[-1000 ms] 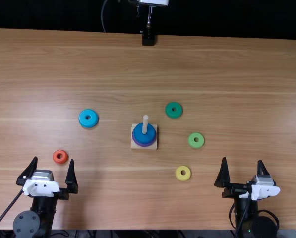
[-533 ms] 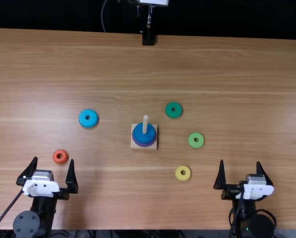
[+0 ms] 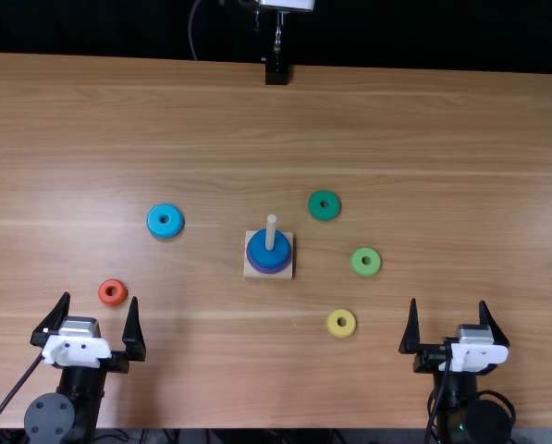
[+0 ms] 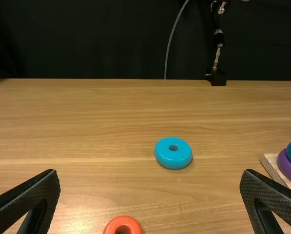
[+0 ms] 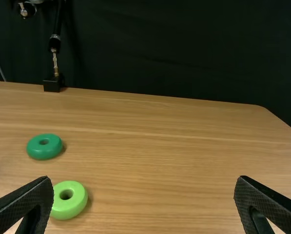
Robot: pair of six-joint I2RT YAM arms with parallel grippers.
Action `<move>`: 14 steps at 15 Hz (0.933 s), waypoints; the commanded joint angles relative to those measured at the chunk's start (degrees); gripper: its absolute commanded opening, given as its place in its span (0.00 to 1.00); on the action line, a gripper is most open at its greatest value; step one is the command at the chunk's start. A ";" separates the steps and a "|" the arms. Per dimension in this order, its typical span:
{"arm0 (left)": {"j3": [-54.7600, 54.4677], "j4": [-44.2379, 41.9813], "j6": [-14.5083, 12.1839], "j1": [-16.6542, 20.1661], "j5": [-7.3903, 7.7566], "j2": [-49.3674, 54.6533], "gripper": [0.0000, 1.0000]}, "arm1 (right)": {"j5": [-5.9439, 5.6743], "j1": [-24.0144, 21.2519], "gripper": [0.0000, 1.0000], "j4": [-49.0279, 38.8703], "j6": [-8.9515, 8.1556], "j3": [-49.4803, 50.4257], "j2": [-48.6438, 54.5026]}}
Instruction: Build the Hanoi tower: stack the rings onto the peg from bottom to top in this color order: purple, dark blue, light blue, dark green, light green, yellow, orange.
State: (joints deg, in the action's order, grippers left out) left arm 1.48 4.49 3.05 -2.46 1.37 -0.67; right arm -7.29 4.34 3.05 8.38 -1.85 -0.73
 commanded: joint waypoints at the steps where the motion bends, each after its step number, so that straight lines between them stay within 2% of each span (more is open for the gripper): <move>1: -1.48 -0.06 -0.31 0.61 0.43 0.67 1.00 | -0.62 -0.74 1.00 -0.03 0.27 0.70 0.73; 8: -1.48 -0.06 -0.31 0.61 0.43 0.67 1.00 | -0.62 -0.74 1.00 -0.03 0.27 0.70 0.73; 10: -1.48 0.25 0.01 0.61 -0.31 0.67 1.00 | -0.62 -0.74 1.00 -0.03 0.27 0.70 0.73; 14: -1.48 0.36 0.22 0.61 0.01 0.67 1.00 | -0.62 -0.74 1.00 -0.03 0.27 0.70 0.73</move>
State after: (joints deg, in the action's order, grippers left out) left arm 1.48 4.58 3.20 -2.44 1.30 -0.69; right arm -7.31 4.34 3.11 8.71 -1.85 -0.73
